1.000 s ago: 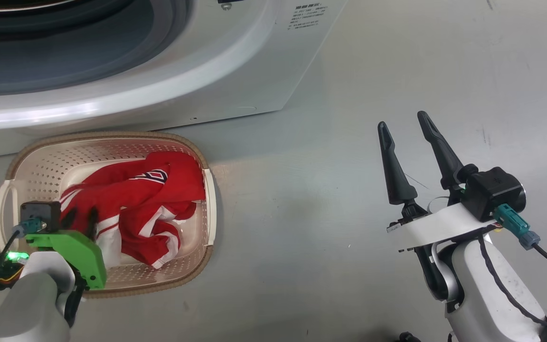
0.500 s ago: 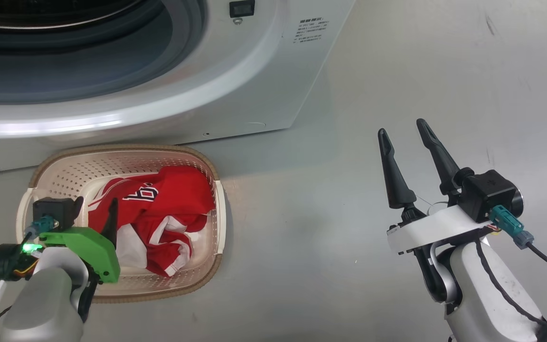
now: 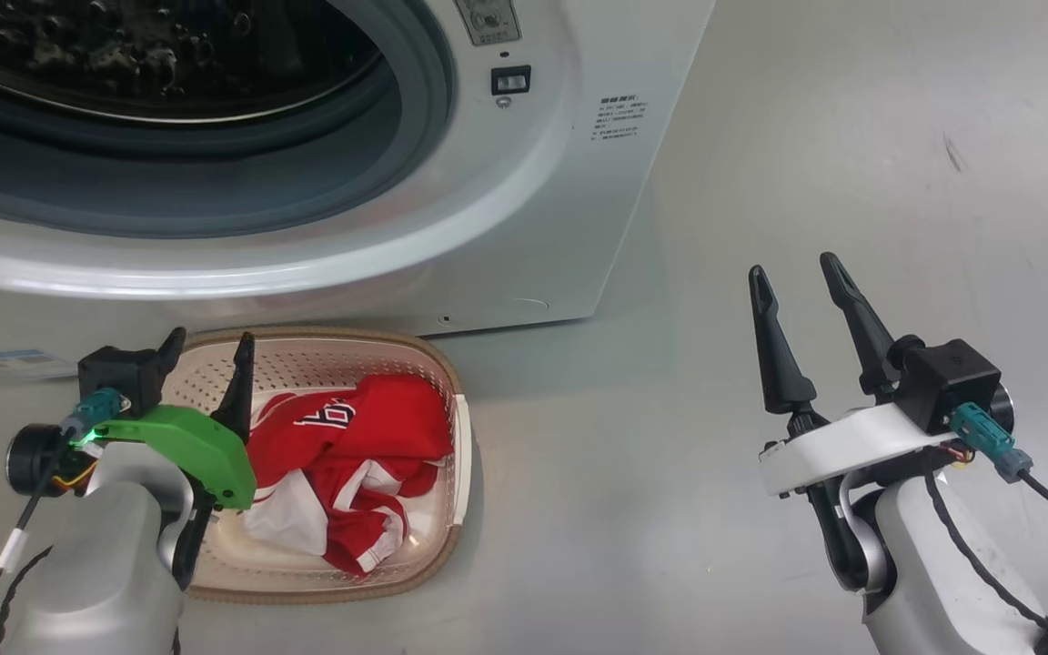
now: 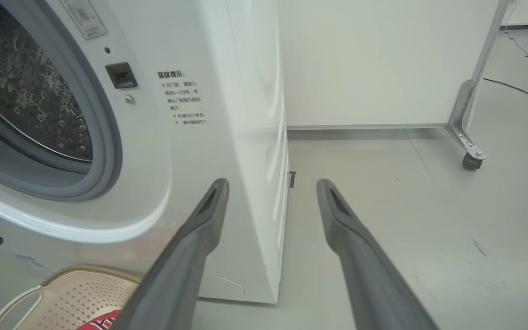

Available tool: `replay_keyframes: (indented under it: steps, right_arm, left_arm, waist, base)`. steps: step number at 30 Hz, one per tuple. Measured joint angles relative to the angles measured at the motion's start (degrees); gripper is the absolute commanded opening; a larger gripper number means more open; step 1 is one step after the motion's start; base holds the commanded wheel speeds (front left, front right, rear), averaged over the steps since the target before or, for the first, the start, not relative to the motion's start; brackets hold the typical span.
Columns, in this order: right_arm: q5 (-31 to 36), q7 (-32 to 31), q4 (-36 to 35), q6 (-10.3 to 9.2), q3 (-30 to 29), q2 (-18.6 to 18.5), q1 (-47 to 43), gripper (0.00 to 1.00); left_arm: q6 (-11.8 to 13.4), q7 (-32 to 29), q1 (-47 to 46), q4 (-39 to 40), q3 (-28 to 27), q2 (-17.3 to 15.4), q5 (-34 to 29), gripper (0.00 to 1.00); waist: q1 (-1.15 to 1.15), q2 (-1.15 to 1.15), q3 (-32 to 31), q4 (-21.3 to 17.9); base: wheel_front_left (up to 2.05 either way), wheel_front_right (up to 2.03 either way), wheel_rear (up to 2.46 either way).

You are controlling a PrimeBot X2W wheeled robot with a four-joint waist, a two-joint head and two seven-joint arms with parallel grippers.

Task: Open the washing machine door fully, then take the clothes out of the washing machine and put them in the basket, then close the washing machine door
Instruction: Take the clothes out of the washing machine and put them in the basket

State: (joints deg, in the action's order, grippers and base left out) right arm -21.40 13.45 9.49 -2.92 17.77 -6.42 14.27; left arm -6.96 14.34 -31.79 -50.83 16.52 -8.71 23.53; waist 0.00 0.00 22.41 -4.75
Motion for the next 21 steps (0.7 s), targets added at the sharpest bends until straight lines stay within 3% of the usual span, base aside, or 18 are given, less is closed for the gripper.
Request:
replay_keyframes:
  steps: [10, 21]
  right_arm:
    - [-0.8, 0.3, 0.5, 0.27, -1.6, -0.2, -2.5, 1.0]
    - [-1.4, 0.5, 0.8, 0.33, -2.2, -0.6, -6.9, 1.0]
  left_arm:
    - [-0.2, 0.1, 0.6, 11.4, -1.3, 0.8, -0.9, 1.0]
    - [-0.2, 0.1, 9.8, 19.7, -3.4, 1.8, -0.9, 1.0]
  waist:
    - [0.0, 0.0, -6.6, 3.0]
    - [0.0, 0.0, -14.0, 6.2]
  base:
    - [0.0, 0.0, 0.0]
    - [0.0, 0.0, 0.0]
